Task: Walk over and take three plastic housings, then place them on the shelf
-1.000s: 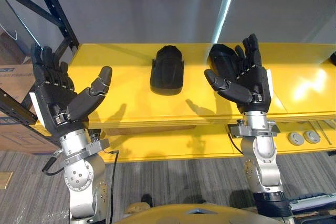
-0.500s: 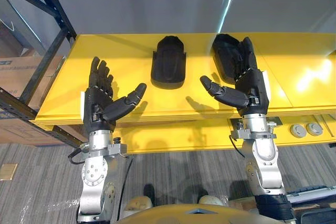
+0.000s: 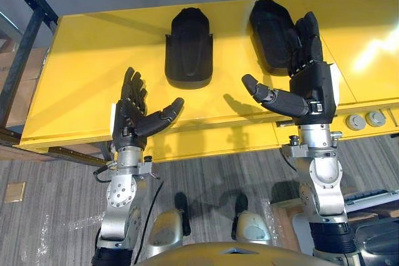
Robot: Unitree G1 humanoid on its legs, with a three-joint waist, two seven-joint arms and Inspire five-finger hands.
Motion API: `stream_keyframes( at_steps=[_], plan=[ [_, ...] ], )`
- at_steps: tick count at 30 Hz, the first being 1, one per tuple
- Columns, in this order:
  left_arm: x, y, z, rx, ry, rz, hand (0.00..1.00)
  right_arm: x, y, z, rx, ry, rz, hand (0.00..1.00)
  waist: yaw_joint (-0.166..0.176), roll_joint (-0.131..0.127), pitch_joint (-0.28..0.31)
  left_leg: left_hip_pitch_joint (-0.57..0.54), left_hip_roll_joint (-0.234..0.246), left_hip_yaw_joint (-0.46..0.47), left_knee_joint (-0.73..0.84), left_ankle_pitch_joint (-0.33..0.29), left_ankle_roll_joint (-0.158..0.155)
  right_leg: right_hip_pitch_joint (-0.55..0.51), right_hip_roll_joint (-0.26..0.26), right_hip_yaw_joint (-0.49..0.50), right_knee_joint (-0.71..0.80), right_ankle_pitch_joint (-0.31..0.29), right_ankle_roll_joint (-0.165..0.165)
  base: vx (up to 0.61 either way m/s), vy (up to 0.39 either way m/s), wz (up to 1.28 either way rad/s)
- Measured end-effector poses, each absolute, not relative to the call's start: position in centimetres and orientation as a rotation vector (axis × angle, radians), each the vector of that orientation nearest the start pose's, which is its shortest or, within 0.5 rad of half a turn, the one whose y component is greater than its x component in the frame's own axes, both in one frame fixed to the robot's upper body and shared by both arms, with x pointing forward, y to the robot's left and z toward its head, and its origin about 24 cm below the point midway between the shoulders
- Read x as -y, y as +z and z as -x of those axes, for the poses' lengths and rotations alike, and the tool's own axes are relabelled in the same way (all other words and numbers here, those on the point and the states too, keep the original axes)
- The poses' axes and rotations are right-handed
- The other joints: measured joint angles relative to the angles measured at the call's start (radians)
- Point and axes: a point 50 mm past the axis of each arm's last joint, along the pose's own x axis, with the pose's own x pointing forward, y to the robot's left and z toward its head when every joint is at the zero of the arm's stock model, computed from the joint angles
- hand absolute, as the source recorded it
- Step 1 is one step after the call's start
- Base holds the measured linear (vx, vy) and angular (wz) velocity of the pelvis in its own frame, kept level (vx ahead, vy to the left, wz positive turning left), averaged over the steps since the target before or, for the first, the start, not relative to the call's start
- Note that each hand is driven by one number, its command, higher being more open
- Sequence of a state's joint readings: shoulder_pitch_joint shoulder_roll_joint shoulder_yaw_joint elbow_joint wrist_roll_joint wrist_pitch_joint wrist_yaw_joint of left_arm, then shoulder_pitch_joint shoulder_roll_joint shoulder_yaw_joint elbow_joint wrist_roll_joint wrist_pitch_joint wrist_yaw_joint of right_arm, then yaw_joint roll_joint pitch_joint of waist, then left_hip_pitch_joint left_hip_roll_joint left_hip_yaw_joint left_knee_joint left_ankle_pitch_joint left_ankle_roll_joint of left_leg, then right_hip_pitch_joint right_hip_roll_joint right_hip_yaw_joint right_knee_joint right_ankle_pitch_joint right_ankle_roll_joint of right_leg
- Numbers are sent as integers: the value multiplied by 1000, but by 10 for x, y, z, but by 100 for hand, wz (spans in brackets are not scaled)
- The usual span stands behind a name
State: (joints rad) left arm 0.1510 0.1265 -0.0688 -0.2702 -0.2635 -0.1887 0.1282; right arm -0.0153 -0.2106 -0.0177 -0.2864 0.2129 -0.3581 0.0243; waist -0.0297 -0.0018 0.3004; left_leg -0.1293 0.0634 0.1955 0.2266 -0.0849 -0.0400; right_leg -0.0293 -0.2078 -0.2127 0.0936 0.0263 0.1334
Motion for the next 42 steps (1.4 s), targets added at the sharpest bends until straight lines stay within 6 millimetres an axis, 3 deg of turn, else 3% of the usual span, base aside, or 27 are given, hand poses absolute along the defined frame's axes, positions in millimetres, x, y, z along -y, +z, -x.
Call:
stream_keyframes(
  at_steps=[8, 31, 38, 42],
  plan=[
    [-163, 81, -229, 260, 44, 161, 100, 179, 147, -232, 655, 83, 15, 100, -5, 20, 30, -2, 5, -1, 16, -12, -2, -8, 0, 1, 30, -18, -11, 0, 0, 0],
    [-140, 87, -249, 254, -79, 136, 100, 173, 145, -232, 646, 130, 19, 100, -27, 23, 27, 10, 17, 32, 31, -18, 2, -20, 8, 43, 45, -19, -14, -11, 3, -4],
    [-142, 85, -250, 249, -6, 98, 100, 170, 144, -232, 638, 149, 75, 100, -27, 24, 27, 13, 17, 33, 30, -18, 2, -19, 8, 46, 45, -19, -14, 0, 0, 0],
    [-156, 85, -249, 260, 122, 36, 100, 165, 138, -230, 608, 180, 170, 100, -26, 25, 26, 16, 16, 30, 21, -15, 2, -18, 8, 43, 45, -19, -14, -3, -1, 1]
  ],
)
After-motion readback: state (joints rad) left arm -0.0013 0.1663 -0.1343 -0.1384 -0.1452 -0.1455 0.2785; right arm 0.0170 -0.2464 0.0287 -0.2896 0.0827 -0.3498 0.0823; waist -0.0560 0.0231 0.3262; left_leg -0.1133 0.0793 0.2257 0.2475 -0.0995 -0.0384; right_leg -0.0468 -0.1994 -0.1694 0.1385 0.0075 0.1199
